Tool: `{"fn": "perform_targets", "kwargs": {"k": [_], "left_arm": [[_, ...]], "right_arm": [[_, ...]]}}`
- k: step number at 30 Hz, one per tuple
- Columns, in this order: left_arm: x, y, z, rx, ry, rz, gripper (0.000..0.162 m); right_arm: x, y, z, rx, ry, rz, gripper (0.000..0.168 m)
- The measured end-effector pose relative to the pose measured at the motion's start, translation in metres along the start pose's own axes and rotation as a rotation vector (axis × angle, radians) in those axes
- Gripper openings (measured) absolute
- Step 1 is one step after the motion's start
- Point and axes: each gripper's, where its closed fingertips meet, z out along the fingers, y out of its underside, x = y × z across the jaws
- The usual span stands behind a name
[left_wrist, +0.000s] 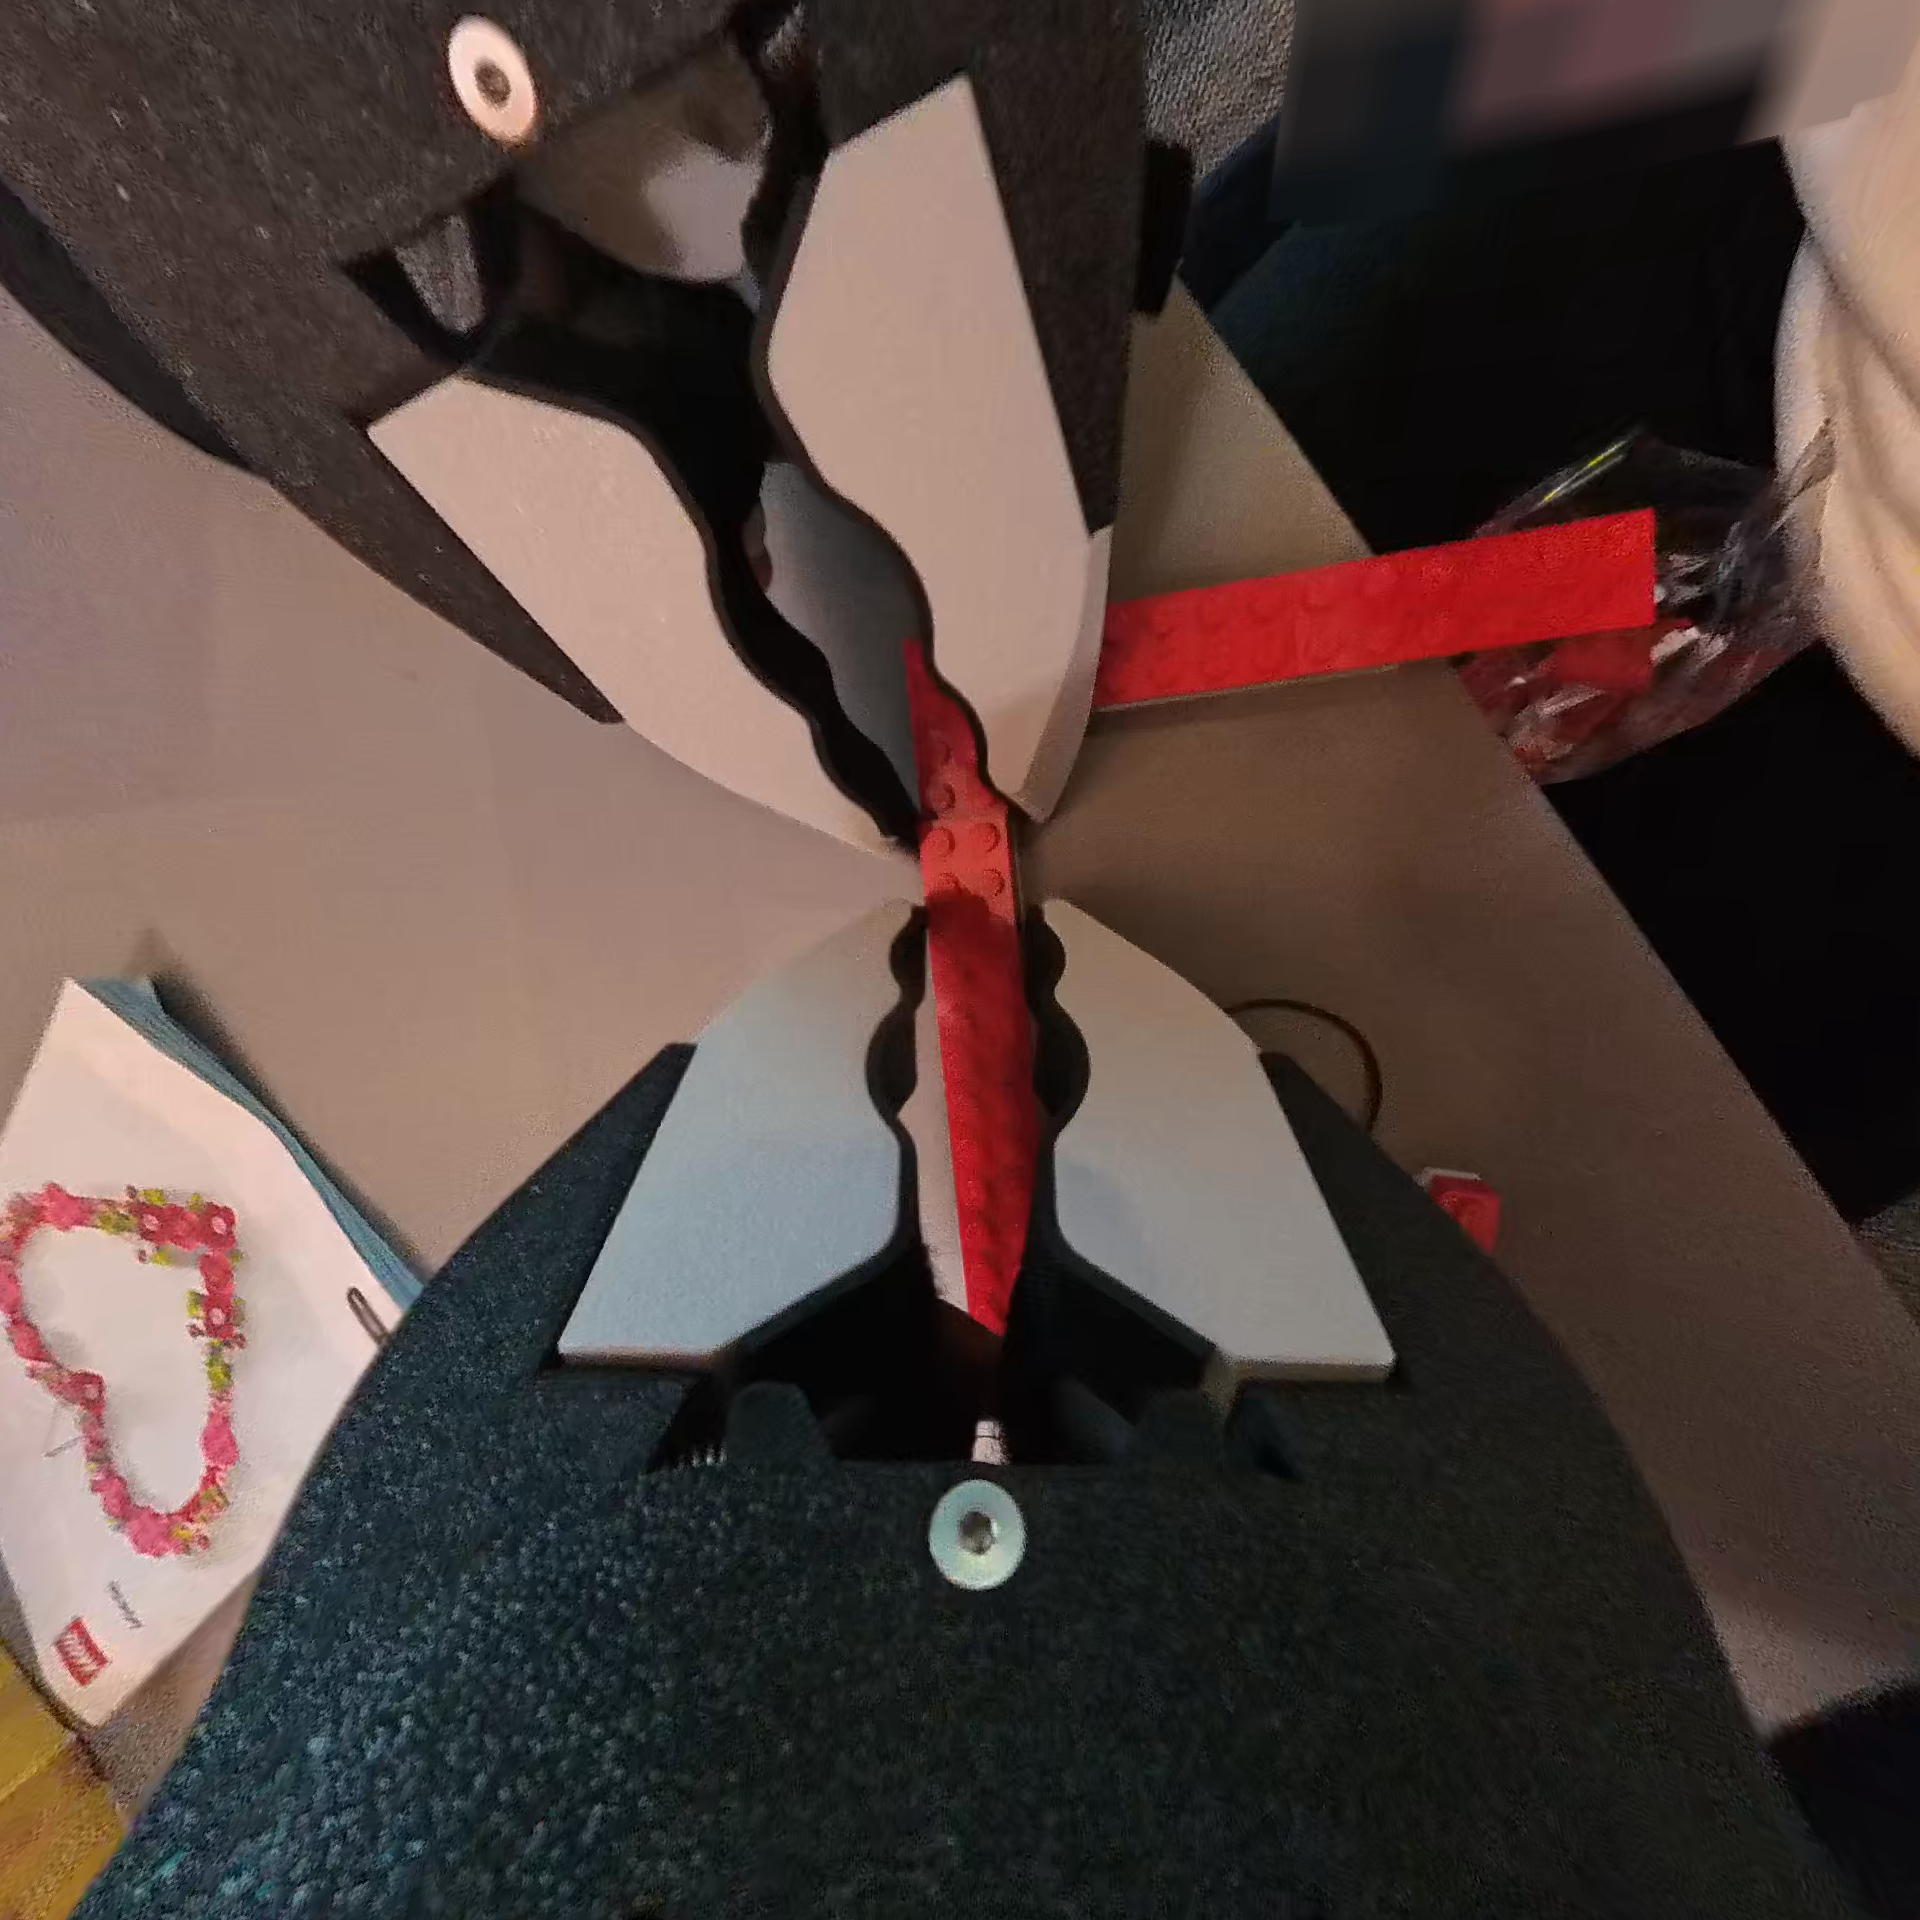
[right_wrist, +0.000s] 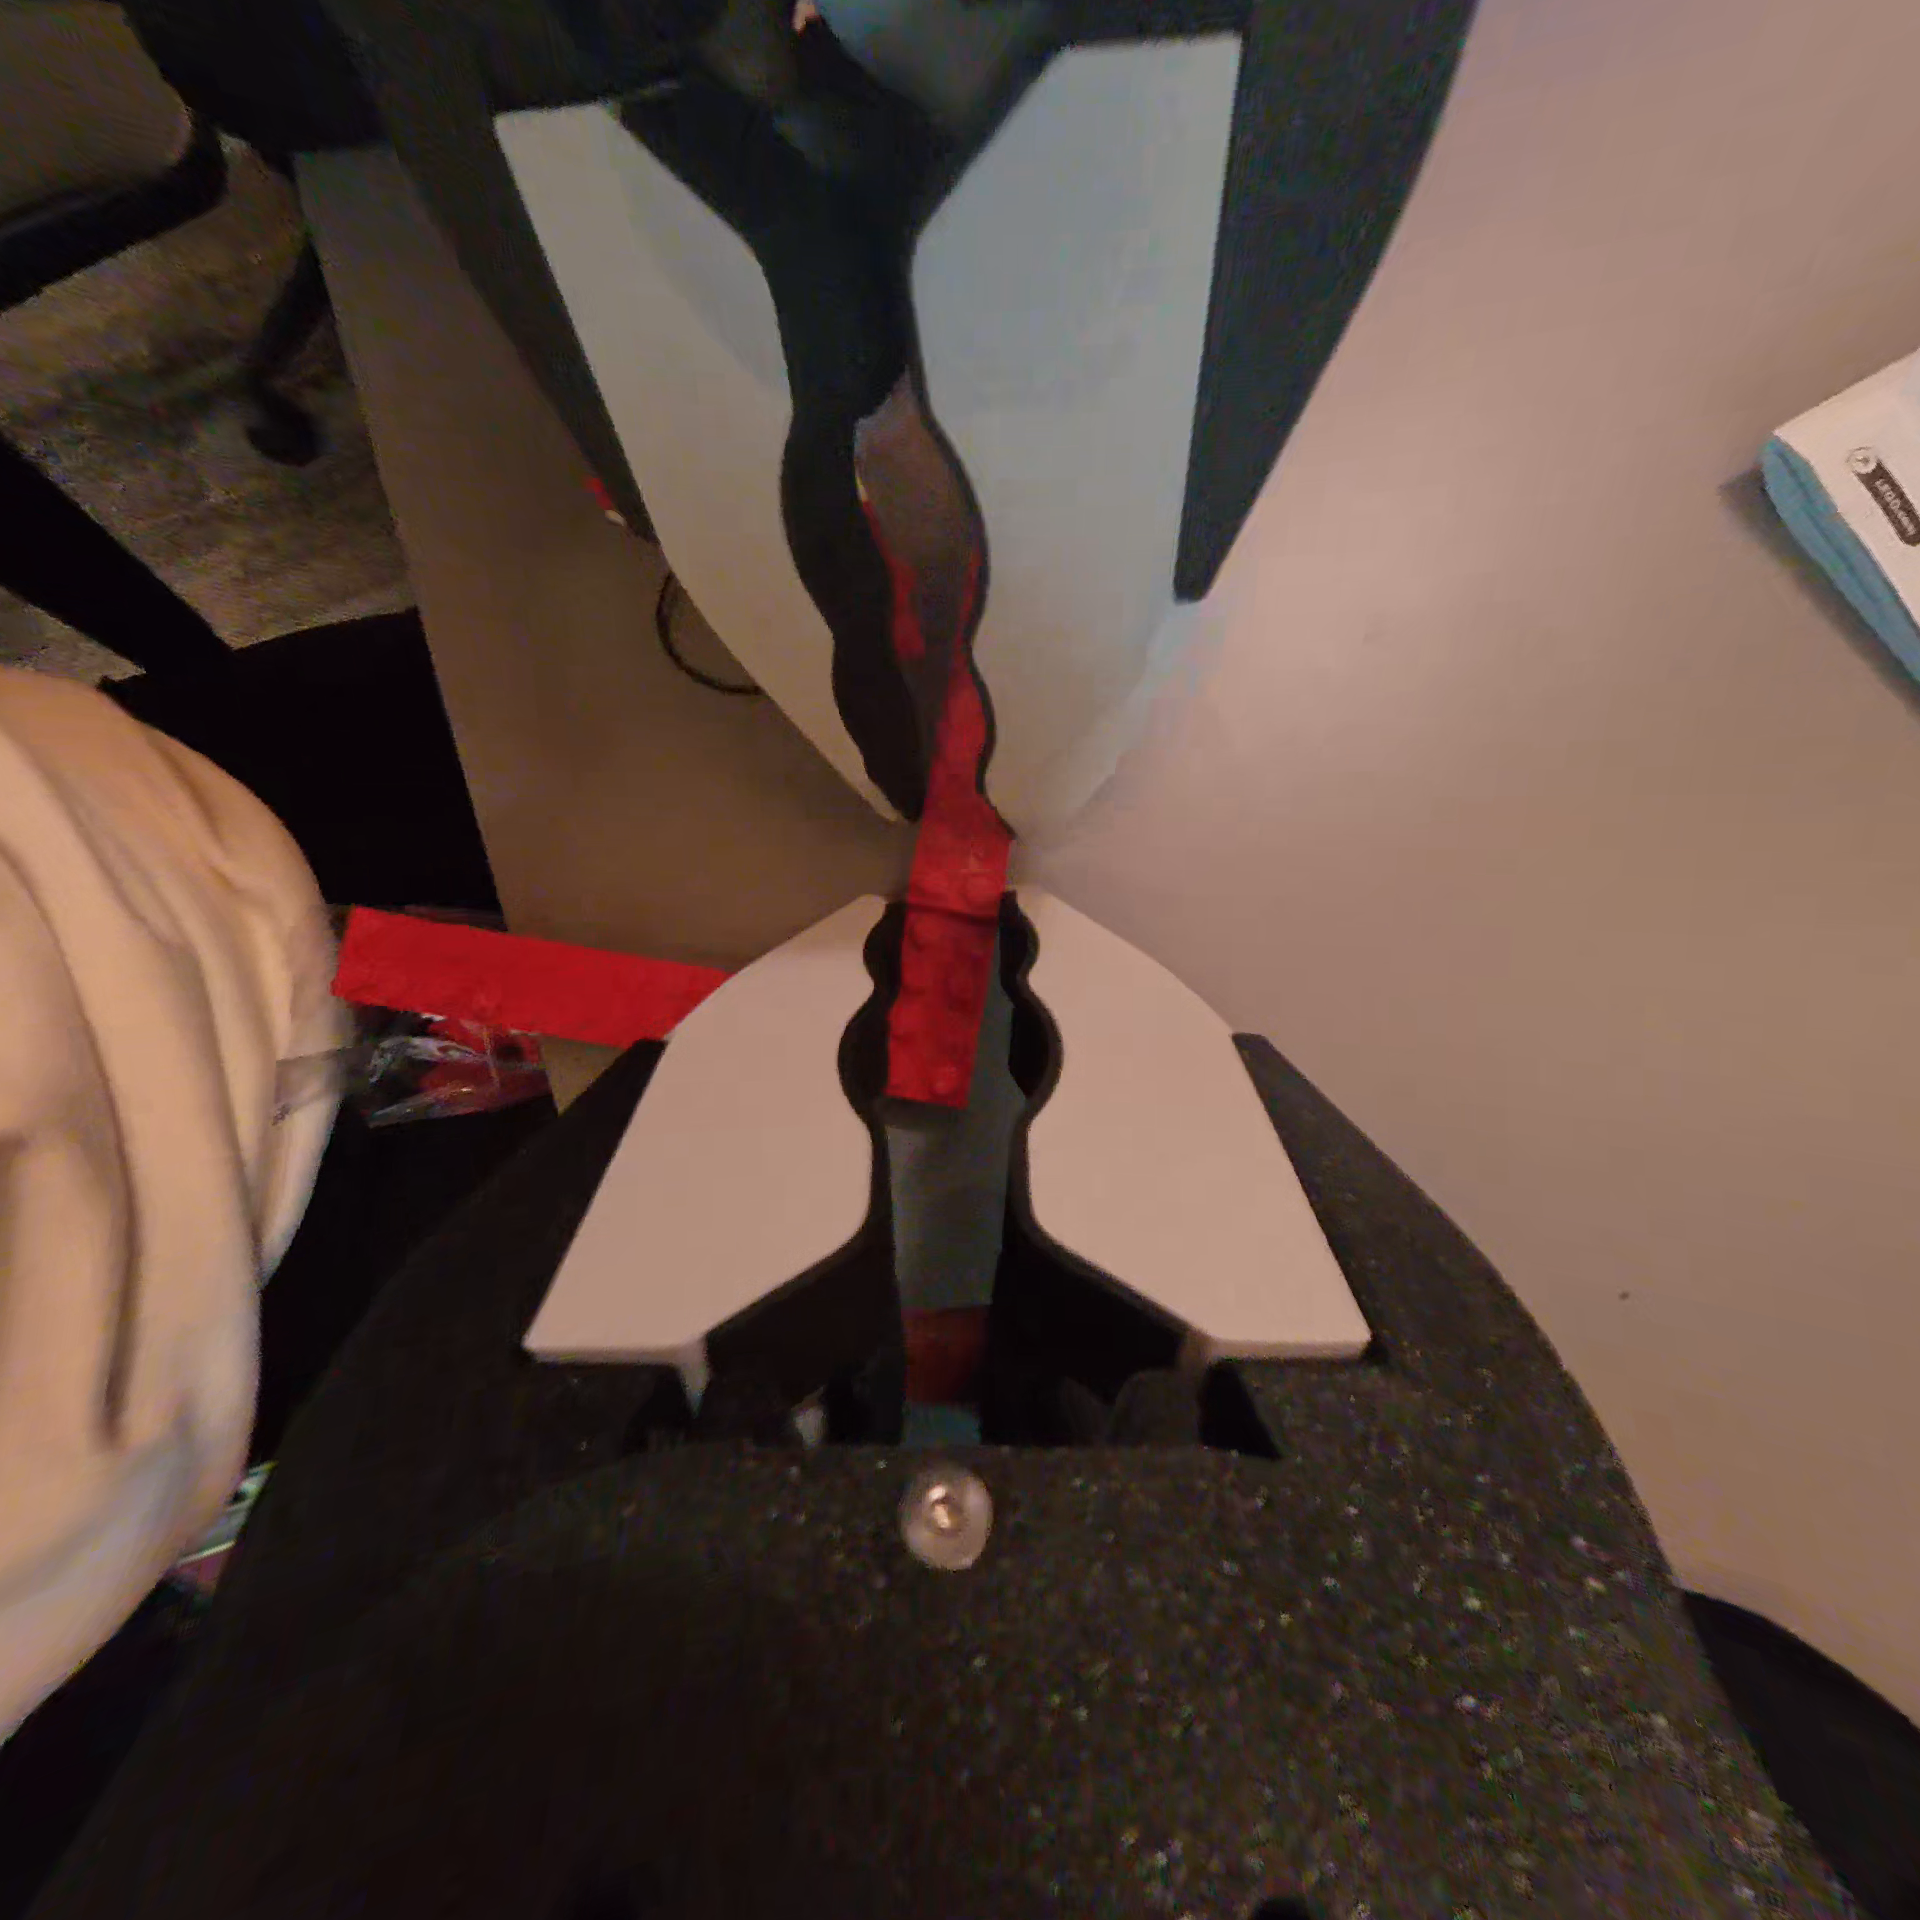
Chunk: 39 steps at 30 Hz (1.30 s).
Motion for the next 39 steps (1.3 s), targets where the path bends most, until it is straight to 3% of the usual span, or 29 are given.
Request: {"fn": "perform_targets", "kwargs": {"k": [8, 15, 21, 27, 32, 39], "left_arm": [[0.001, 0.002, 0.002, 0.033, -0.027, -0.085, 0.017], [0.007, -0.002, -0.004, 0.387, -0.074, -0.31, 0.015], [0.007, 0.0, -0.007, 0.393, -0.085, -0.329, 0.014], [0.01, 0.001, -0.005, 0.376, -0.081, -0.346, 0.016], [0.01, 0.005, -0.006, 0.366, -0.101, -0.368, 0.016], [0.013, 0.0, -0.003, 0.342, -0.09, -0.365, 0.024]], "right_arm": [[0.0, 0.0, 0.0, -0.022, 0.008, -0.063, 0.018], [-0.005, -0.002, 0.003, 0.032, -0.074, -0.074, 0.018], [-0.004, -0.005, 0.004, 0.02, -0.055, -0.145, 0.018], [-0.005, -0.007, 0.003, 0.137, -0.047, -0.19, 0.017], [-0.003, -0.001, -0.009, 0.156, -0.033, -0.054, 0.023], [-0.003, -0.001, -0.004, 0.121, -0.012, -0.093, 0.016]]}}
